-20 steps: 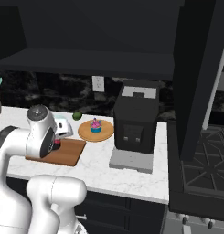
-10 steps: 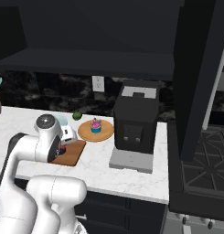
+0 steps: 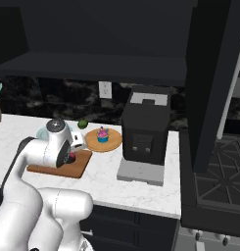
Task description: From the different types of pastries on the counter, select a croissant and place it on the cutting board. Then retrieve a jar of jam from the cabinet and place it alongside the croissant on the cutting board.
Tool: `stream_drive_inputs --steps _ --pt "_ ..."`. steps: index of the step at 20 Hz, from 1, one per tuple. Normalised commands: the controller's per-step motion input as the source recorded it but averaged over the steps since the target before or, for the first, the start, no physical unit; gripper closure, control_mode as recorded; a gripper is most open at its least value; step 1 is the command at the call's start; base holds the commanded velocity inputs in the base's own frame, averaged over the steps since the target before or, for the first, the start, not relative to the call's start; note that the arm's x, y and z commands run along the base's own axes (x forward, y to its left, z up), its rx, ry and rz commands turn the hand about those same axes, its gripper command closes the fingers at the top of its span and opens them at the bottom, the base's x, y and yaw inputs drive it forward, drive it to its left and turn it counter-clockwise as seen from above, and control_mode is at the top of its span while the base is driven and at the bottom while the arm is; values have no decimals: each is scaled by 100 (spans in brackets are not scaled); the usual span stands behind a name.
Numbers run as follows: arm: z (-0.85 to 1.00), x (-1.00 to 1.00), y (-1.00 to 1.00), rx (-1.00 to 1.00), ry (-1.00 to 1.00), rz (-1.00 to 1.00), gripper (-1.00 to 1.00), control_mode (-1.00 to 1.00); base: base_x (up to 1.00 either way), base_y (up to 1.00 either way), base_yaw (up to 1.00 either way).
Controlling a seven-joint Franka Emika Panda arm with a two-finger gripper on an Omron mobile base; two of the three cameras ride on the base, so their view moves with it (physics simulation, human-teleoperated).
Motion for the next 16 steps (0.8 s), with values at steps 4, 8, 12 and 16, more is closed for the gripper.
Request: stream_drive_inputs --steps 4,8,12,16 --pt "-75 0 -21 0 0 0 100 -100 0 0 0" --pt "-77 0 -5 0 -1 0 100 -100 0 0 0" --pt "-86 0 0 2 -1 0 100 -100 0 0 0" --pt "-88 0 0 3 -6 0 100 -100 0 0 0"
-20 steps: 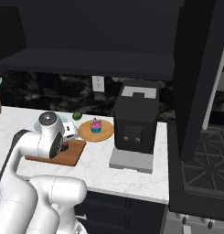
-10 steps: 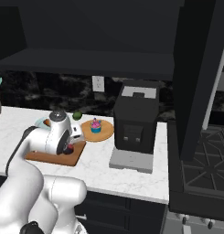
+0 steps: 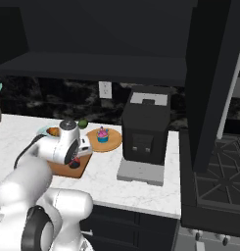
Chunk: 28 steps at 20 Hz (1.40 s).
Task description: From the different types of pastries on the counter, select a croissant and place it on the cutting board. Then retrieve a jar of jam from the cabinet and place it alongside the croissant on the cutting board.
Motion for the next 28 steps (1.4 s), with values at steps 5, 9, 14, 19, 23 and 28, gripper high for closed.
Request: stream_drive_inputs --steps 5,9,14,19,23,28 --pt "-88 0 0 3 -6 0 100 -100 0 0 0" --pt "-80 0 0 2 -9 0 100 -100 0 0 0" --pt "-83 -3 0 0 -8 0 100 -100 0 0 0" --pt "-92 -32 0 0 -5 0 -100 -100 0 0 0" --pt "-10 -14 0 2 -2 0 -100 -100 0 0 0" --pt "0 -23 0 3 0 0 -100 -100 0 0 0"
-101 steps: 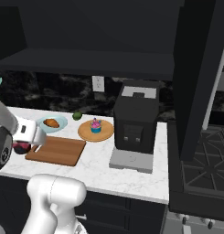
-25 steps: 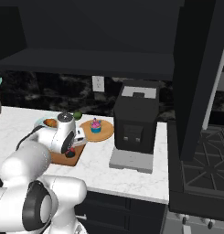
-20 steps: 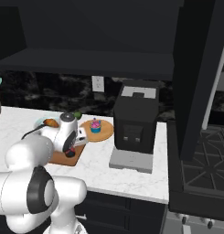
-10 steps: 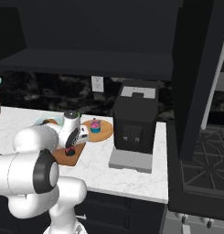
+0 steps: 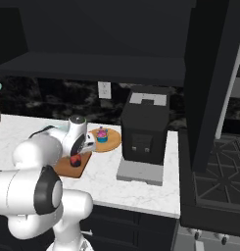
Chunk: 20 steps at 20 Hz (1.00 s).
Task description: From the different types of pastries on the counter, select a croissant and place it on the cutting board. Then retrieve a jar of jam from the cabinet and place it alongside the croissant on the cutting board.
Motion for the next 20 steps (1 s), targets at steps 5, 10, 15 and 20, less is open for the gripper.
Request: stream_drive_inputs --steps 5,10,15,20 --pt "2 -10 5 9 0 0 -100 -100 0 0 0" --pt "16 2 26 17 1 0 -100 -100 0 0 0" --pt "6 31 47 7 -4 1 -100 -100 0 0 0" --pt "0 -2 43 -5 -28 7 -100 -100 0 0 0"
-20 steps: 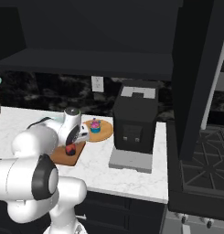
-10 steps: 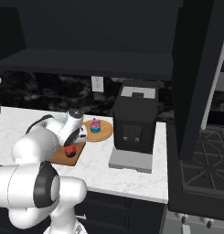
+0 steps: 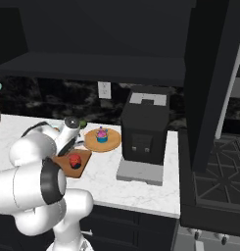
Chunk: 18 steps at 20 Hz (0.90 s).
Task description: From the different types of pastries on the counter, select a croissant and place it on the cutting board. Then retrieve a jar of jam from the cabinet and place it alongside the croissant on the cutting board.
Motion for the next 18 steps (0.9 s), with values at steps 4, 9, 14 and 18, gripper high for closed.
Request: stream_drive_inputs --steps 4,9,14,18 --pt "0 -28 51 -12 -36 8 -100 -100 0 0 0" --pt "24 9 61 -6 -22 5 -100 -100 0 0 0" --pt "11 10 16 -11 -24 29 -100 -100 0 0 0" --pt "7 -1 11 -3 -9 25 -100 -100 0 0 0"
